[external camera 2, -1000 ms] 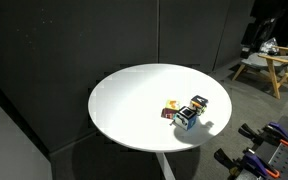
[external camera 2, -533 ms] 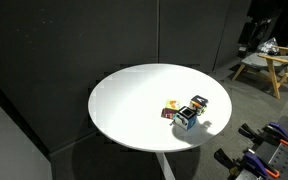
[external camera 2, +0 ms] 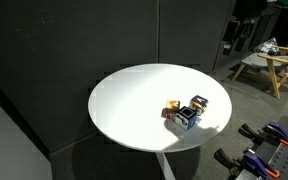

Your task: Stack the toy blocks together

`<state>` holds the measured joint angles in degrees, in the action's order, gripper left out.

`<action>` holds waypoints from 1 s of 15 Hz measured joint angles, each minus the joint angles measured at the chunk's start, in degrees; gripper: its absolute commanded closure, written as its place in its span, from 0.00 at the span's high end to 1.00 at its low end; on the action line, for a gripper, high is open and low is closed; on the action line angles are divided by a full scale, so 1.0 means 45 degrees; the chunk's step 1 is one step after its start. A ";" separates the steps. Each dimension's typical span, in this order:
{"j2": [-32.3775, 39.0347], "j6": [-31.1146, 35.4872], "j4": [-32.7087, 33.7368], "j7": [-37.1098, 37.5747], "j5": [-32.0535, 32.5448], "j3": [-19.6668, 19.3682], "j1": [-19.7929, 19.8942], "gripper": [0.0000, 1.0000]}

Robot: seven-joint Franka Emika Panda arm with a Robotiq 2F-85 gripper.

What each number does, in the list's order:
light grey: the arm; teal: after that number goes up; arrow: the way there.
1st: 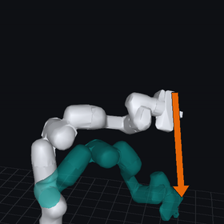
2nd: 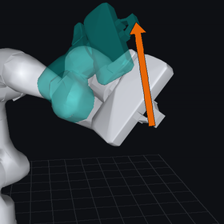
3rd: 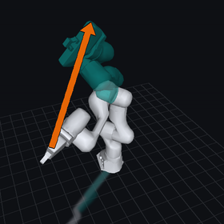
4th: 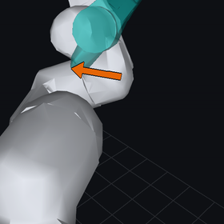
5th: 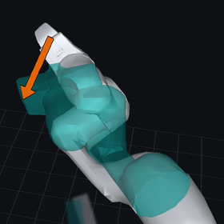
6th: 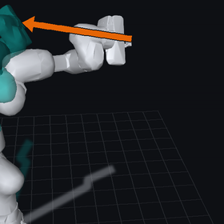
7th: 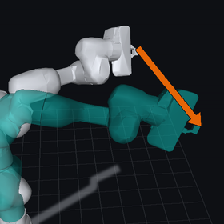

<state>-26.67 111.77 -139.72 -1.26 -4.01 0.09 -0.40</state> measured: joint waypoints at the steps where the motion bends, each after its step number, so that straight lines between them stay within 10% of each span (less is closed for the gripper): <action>1: 0.0267 0.0171 0.0139 -0.0001 -0.0055 0.0000 -0.0044 1.00; 15: 0.4091 0.2722 0.1117 -0.2006 -0.0122 0.0069 -0.0738 1.00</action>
<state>-8.26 124.02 -134.69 -10.29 -4.56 0.40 -3.72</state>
